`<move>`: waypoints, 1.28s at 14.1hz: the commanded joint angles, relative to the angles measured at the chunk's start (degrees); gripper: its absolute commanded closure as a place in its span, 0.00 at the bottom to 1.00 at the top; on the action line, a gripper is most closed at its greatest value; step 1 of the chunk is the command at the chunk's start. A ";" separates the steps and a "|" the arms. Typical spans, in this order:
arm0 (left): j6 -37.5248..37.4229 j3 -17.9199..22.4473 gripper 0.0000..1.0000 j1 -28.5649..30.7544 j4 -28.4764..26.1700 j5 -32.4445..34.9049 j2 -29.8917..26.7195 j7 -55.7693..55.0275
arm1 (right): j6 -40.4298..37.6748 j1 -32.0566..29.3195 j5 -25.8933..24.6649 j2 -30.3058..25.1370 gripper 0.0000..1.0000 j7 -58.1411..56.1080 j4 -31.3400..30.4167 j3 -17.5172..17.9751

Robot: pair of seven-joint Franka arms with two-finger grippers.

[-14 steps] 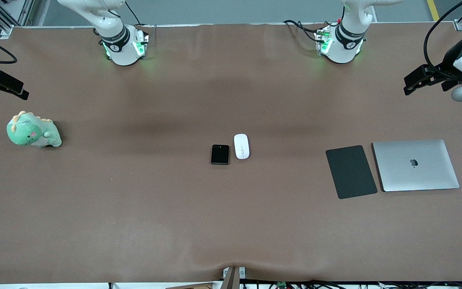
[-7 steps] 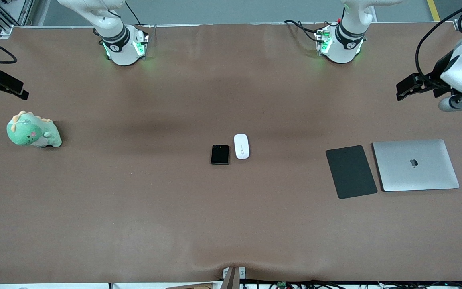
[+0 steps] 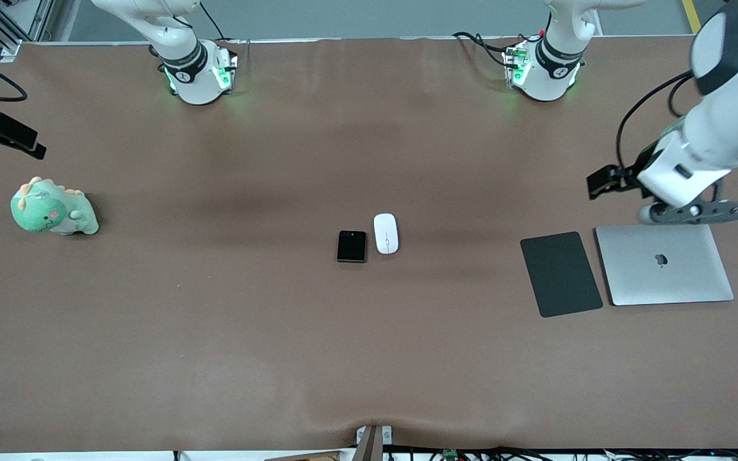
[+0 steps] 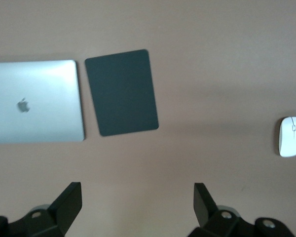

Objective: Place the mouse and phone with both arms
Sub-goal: 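Move the left gripper over the white mouse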

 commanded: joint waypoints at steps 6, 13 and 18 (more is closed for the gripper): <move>15.46 -0.84 0.00 -9.55 -7.20 -1.31 7.69 -8.14 | -0.42 -1.24 -0.56 -0.07 0.00 -0.36 0.69 0.83; 31.01 -0.67 0.00 -23.19 -5.10 -0.52 20.34 -28.00 | -0.42 -1.07 -0.56 -0.06 0.00 -0.36 0.69 0.83; 31.55 -0.41 0.00 -29.08 2.54 -0.43 28.96 -36.78 | -0.42 -1.15 -0.30 0.02 0.00 -0.36 0.69 0.83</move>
